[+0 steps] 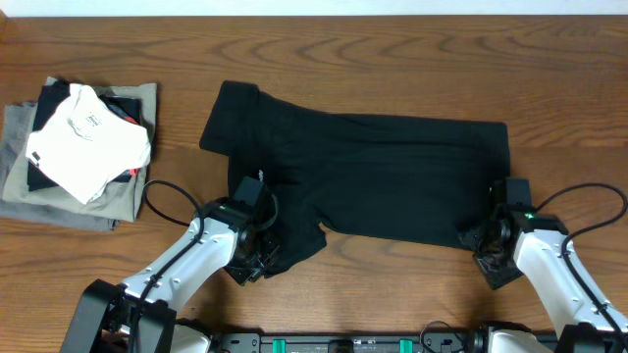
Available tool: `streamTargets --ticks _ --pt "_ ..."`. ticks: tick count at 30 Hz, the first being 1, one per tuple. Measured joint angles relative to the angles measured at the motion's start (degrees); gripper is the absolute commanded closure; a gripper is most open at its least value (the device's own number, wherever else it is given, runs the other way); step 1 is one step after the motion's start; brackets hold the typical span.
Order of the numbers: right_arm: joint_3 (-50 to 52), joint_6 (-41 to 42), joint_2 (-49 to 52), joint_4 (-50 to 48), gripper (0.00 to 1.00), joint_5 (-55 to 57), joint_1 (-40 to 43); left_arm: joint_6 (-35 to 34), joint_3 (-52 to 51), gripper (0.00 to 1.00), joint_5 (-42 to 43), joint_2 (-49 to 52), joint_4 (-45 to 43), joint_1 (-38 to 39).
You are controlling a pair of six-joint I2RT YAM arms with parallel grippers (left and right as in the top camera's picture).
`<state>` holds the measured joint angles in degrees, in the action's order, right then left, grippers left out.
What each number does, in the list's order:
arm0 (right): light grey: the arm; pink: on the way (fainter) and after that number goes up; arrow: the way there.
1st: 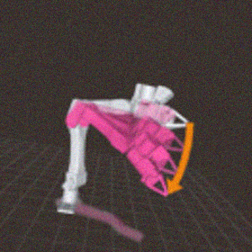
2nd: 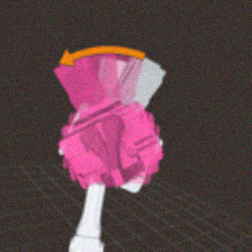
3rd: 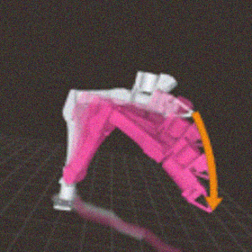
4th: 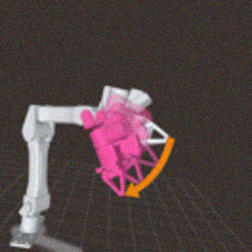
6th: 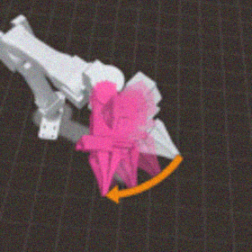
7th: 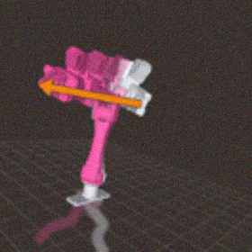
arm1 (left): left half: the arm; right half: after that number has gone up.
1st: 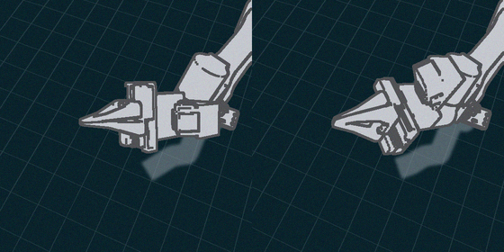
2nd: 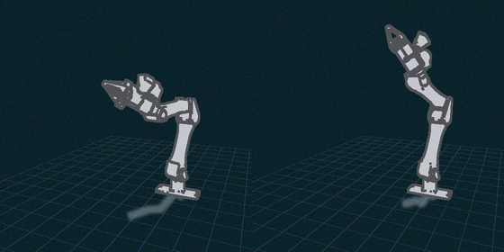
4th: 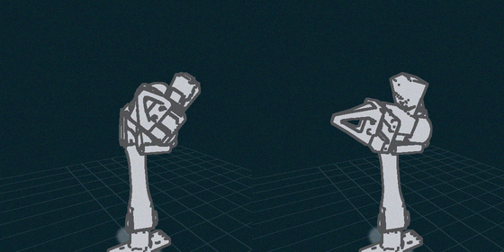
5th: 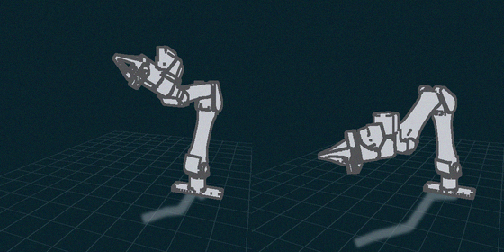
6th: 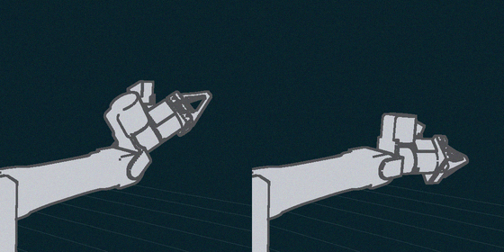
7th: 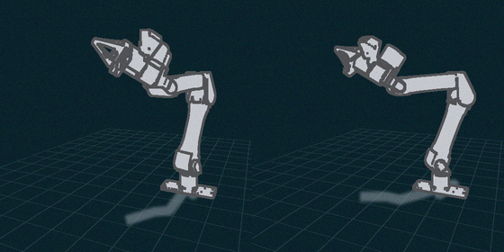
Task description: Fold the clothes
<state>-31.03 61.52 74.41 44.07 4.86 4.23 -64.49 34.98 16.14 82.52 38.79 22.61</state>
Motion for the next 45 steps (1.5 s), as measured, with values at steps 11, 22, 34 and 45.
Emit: streamTargets --ticks 11,22,34,45 --pt "0.8 2.8 0.1 -3.6 0.29 3.4 0.0 0.0 0.0 0.74 0.0 0.0 0.0 0.0" --pt "0.8 3.6 1.8 -7.7 0.39 4.2 0.0 0.0 0.0 0.79 0.0 0.0 0.0 0.0" --pt "-0.6 6.4 3.5 -7.4 0.86 4.3 0.1 3.2 0.1 0.94 0.9 0.1 -0.2 0.0" --pt "-1.3 7.2 3.3 1.2 0.89 4.7 3.0 4.8 0.1 0.94 1.1 -3.0 2.2 0.0"
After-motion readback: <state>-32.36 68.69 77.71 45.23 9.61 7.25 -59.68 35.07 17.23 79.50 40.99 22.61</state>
